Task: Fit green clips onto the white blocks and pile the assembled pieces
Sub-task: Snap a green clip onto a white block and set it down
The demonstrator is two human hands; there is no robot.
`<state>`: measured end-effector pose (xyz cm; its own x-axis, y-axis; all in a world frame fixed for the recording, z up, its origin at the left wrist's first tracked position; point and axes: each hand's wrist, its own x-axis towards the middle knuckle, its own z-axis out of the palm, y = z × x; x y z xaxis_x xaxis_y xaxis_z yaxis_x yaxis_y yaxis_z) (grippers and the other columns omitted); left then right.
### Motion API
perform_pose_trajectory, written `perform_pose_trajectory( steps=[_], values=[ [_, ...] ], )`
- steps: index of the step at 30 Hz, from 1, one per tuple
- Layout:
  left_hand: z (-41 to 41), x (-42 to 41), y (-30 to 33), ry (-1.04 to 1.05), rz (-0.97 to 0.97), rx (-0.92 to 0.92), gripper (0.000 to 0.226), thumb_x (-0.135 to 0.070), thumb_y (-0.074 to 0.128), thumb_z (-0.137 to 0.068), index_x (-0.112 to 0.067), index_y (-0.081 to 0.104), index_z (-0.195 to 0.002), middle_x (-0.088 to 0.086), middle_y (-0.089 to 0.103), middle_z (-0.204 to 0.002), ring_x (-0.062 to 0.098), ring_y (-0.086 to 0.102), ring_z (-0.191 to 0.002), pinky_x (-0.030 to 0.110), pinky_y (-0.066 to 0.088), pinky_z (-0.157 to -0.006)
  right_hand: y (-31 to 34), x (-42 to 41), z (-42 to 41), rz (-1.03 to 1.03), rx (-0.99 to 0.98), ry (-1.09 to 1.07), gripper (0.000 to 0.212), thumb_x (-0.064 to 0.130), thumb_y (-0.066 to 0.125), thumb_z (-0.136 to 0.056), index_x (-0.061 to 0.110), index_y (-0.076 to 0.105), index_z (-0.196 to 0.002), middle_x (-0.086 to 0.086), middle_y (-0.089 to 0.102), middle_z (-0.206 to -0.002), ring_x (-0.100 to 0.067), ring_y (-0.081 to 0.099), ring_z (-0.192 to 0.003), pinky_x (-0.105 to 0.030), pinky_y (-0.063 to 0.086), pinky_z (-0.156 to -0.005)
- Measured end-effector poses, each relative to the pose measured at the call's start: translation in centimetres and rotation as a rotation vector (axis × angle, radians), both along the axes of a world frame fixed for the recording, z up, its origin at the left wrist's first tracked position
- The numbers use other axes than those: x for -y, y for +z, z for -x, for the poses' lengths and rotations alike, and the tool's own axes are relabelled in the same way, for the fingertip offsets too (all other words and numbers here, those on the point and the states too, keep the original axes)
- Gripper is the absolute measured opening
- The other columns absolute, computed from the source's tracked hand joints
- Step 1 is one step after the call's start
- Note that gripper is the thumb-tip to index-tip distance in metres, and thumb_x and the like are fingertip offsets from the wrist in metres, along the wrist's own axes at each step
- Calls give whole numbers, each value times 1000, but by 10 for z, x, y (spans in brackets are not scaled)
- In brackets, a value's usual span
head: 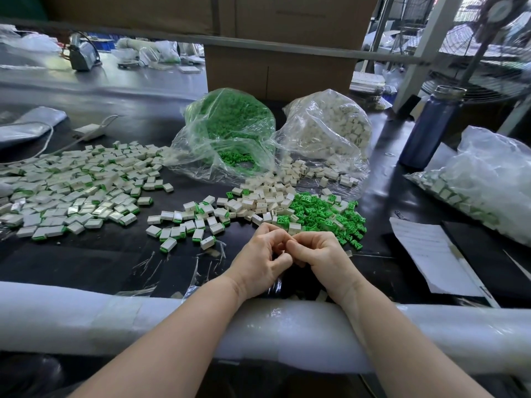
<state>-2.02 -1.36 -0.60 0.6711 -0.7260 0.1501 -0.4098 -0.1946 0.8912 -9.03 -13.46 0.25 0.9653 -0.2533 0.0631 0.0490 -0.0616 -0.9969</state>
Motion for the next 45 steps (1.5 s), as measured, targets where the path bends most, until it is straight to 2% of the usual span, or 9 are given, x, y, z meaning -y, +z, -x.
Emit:
perform_pose_trajectory(
  steps=[4, 7, 11, 15, 21, 28, 34, 37, 45],
  values=[
    [1, 1, 2, 18, 44, -20, 27, 1, 54, -81, -25, 57, -75, -4, 44, -94, 11, 49, -76, 20, 45, -72, 0, 0, 0, -53, 3, 36, 17, 1, 55, -89, 4, 69, -80, 2, 62, -60, -2, 53, -53, -13, 43, -52],
    [1, 1, 2, 16, 56, -34, 29, 3, 53, -80, -25, 56, -73, -4, 44, -93, 8, 47, -72, 14, 43, -67, 0, 1, 0, -44, 2, 39, 16, 0, 54, -89, 1, 68, -81, 0, 61, -60, -3, 53, -52, -13, 42, -52],
    [1, 1, 1, 5, 33, -22, 22, 1, 54, -80, -20, 59, -79, -3, 44, -96, 10, 47, -71, 18, 43, -69, 1, 1, 0, -27, 11, 19, 19, -4, 54, -88, 2, 68, -77, 8, 60, -52, 1, 50, -48, -11, 40, -49],
    [0, 0, 0, -2, 29, -20, 26, -1, 55, -80, -27, 57, -77, -6, 44, -96, 8, 47, -71, 20, 43, -70, 1, 0, 1, -5, 4, 5, 20, -3, 56, -87, 4, 69, -74, 8, 57, -49, 0, 46, -46, -12, 38, -48],
    [0, 0, -1, 2, 10, -9, 25, -4, 57, -80, -29, 58, -76, -7, 45, -96, 10, 48, -72, 32, 47, -76, 0, 0, 0, 3, -12, -18, 21, -1, 58, -86, 7, 70, -71, 0, 53, -52, -5, 42, -47, -16, 35, -47],
    [0, 1, -1, -2, 4, -8, 20, -3, 56, -81, -23, 59, -80, -5, 45, -97, 8, 47, -71, 23, 44, -73, 0, 1, 0, -4, -13, -26, 20, -1, 58, -86, 6, 70, -71, 1, 52, -50, -4, 42, -46, -14, 35, -47],
    [1, 1, 2, 9, 29, -26, 20, 0, 55, -81, -19, 58, -78, -2, 43, -96, 9, 48, -71, 21, 45, -71, 0, 1, 0, -11, -12, -1, 16, 2, 57, -88, -1, 69, -77, -8, 53, -59, -5, 44, -50, -15, 37, -50],
    [1, 1, 2, 2, 22, -27, 25, 0, 55, -82, -24, 57, -75, -4, 43, -96, 4, 45, -65, 14, 40, -67, 0, 1, 0, -24, -16, -3, 19, 0, 57, -87, 4, 70, -73, -6, 54, -58, -4, 44, -48, -15, 37, -49],
    [2, 0, 4, -12, 7, -28, 26, -1, 56, -82, -26, 57, -76, -1, 43, -98, 1, 43, -63, 12, 37, -65, 0, 1, 0, -54, -7, 8, 26, -3, 57, -86, 9, 71, -68, 4, 58, -50, -2, 46, -45, -13, 39, -46]
  ],
)
